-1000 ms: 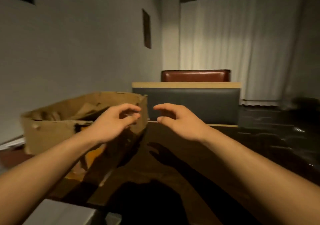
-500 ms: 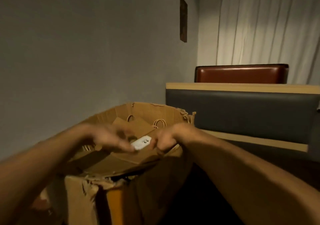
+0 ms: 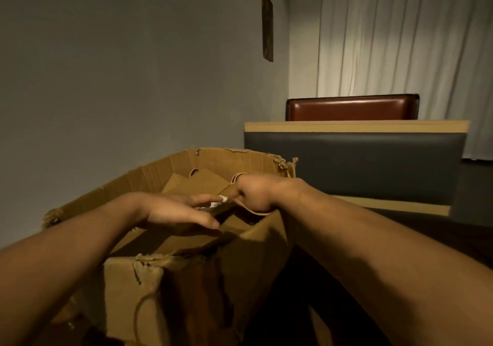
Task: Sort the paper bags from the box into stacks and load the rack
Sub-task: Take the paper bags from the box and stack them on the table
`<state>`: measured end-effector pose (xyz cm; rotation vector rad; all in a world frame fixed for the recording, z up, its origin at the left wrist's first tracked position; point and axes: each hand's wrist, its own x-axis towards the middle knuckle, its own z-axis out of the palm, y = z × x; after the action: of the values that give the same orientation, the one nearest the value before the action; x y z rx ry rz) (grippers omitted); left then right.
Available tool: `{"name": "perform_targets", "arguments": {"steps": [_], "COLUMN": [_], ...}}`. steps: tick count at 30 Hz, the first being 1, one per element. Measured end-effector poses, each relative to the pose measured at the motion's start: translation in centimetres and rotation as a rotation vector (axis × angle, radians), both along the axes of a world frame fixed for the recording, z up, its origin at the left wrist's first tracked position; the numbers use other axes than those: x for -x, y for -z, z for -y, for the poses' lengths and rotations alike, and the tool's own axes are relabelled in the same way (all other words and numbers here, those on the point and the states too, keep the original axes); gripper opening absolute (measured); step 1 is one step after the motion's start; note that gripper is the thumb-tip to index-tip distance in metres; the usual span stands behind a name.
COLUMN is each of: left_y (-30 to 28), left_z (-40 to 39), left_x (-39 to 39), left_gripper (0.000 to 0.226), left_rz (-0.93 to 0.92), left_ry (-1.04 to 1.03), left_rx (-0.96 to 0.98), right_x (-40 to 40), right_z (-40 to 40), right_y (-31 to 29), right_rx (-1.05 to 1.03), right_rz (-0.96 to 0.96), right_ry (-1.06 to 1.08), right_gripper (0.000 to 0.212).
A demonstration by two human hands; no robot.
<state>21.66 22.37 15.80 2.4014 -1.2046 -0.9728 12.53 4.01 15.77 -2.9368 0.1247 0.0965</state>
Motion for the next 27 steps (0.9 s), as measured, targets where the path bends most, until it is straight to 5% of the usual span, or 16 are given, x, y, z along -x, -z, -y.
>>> {"name": "perform_targets", "arguments": {"steps": [2, 6, 11, 13, 15, 16, 18, 21, 24, 27], "left_y": [-0.5, -0.5, -1.2, -1.2, -1.3, -1.3, -1.2, -0.8, 0.1, 0.5], "left_z": [-0.5, 0.1, 0.8, 1.1, 1.5, 1.6, 1.5, 0.0, -0.8, -1.5], "left_x": [0.2, -1.0, -1.8, -1.7, -0.5, 0.0, 1.0, 0.7, -1.0, -2.1], "left_gripper": [0.057, 0.008, 0.013, 0.019, 0.012, 0.012, 0.022, 0.056, 0.103, 0.125], "left_rz": [0.010, 0.400, 0.653, 0.664, 0.473, 0.354, 0.183, 0.136, 0.265, 0.236], "left_ry": [0.045, -0.188, -0.439, -0.461, -0.353, -0.232, -0.007, 0.061, 0.006, -0.193], "left_rx": [0.030, 0.199, 0.468, 0.689, 0.877, 0.880, 0.708, 0.407, -0.095, -0.458], "right_x": [0.4, 0.8, 2.3, 2.5, 1.5, 0.9, -0.6, -1.4, -0.4, 1.0], "right_z": [0.4, 1.2, 0.4, -1.1, -2.6, -3.3, -3.0, -0.6, 2.0, 3.8], "right_y": [-0.7, -1.8, -3.1, -3.1, -2.6, -2.1, -1.2, -0.5, -1.0, -1.6], "right_rx": [-0.063, -0.124, -0.120, -0.338, -0.719, -0.899, -1.024, -0.963, -1.078, -1.153], "right_rz": [0.186, 0.371, 1.052, 0.740, 0.259, 0.169, 0.300, 0.570, 0.774, 0.926], "right_ry": [0.023, 0.007, 0.131, 0.141, 0.131, 0.120, 0.182, 0.425, 0.576, 0.599], "right_gripper": [0.019, 0.026, 0.018, 0.030, 0.075, 0.091, 0.086, 0.031, 0.026, 0.026]}}
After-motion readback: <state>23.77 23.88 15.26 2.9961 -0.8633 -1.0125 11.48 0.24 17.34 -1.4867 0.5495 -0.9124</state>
